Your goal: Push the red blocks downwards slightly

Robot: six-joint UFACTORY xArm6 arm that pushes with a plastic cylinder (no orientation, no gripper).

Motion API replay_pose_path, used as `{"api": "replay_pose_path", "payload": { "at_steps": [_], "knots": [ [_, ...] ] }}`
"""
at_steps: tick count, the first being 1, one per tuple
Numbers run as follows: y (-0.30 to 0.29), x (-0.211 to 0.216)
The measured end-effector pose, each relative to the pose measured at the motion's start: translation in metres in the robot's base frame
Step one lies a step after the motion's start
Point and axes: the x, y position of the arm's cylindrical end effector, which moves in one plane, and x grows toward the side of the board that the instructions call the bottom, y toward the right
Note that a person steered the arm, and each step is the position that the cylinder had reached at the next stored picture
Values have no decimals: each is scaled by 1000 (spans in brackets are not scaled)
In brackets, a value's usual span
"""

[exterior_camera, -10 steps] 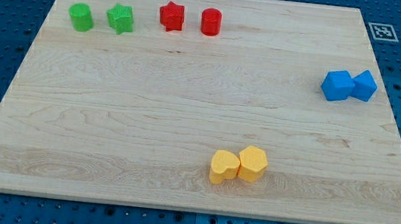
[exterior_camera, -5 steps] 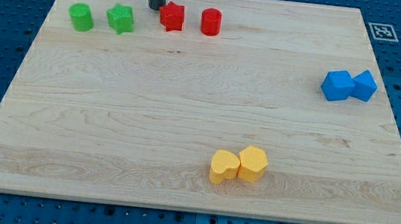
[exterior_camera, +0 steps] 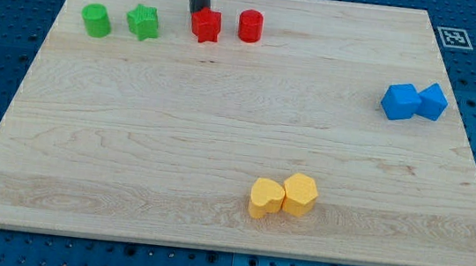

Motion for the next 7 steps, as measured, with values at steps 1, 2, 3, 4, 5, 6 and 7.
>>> {"api": "replay_pose_path", "payload": {
  "at_steps": [1,2,3,4,5,6,7],
  "knots": [
    [1,-24],
    [37,-32],
    [81,-32],
    [98,-27],
    [87,-19],
    [84,-3],
    [84,11]
  ]
}}
